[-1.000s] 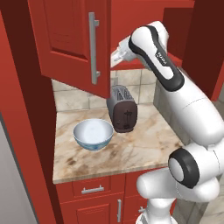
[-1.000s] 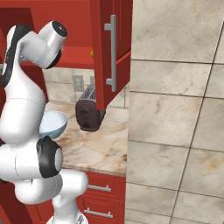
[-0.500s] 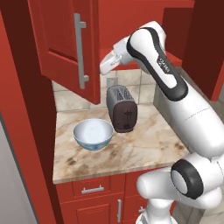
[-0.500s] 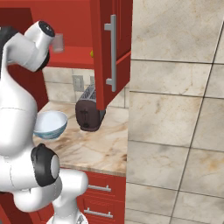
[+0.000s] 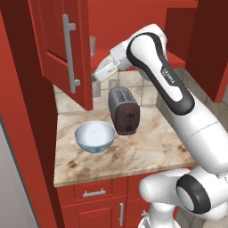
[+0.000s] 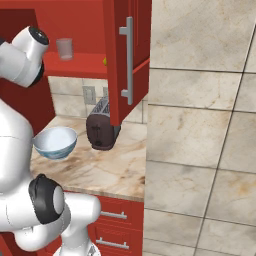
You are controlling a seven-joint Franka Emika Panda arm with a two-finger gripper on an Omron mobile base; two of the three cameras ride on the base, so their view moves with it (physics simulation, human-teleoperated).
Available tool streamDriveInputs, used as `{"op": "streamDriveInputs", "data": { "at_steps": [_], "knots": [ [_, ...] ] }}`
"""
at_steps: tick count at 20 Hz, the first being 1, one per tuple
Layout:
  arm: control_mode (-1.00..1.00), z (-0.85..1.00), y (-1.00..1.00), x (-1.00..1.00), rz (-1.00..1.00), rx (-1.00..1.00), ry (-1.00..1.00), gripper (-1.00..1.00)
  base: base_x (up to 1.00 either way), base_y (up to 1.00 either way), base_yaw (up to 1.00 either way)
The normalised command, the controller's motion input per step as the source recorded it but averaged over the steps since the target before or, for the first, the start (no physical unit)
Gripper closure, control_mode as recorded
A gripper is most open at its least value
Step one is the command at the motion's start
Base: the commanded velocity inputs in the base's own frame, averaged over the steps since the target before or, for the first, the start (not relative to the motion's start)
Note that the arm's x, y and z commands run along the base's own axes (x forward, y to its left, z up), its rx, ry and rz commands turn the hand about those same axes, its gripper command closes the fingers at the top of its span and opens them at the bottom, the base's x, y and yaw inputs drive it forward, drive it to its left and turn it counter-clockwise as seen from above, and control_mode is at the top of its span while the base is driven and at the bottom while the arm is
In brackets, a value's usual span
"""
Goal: Open the cabinet. Pick the mango and apple from the cabinet and place them into the bowl. Then close the cabinet.
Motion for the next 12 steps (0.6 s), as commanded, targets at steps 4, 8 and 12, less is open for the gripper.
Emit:
{"op": "streamDriveInputs", "data": {
  "at_steps": [4,8,12],
  "knots": [
    [-1.00,-0.02,0.27,-0.28,0.03,0.00,0.00,-1.00,0.00,0.00,0.00],
    [-1.00,-0.05,0.28,-0.26,0.03,0.00,0.00,-1.00,0.00,0.00,0.00],
    [-1.00,-0.03,0.18,-0.06,0.01,0.00,0.00,-1.00,0.00,0.00,0.00]
  ]
}}
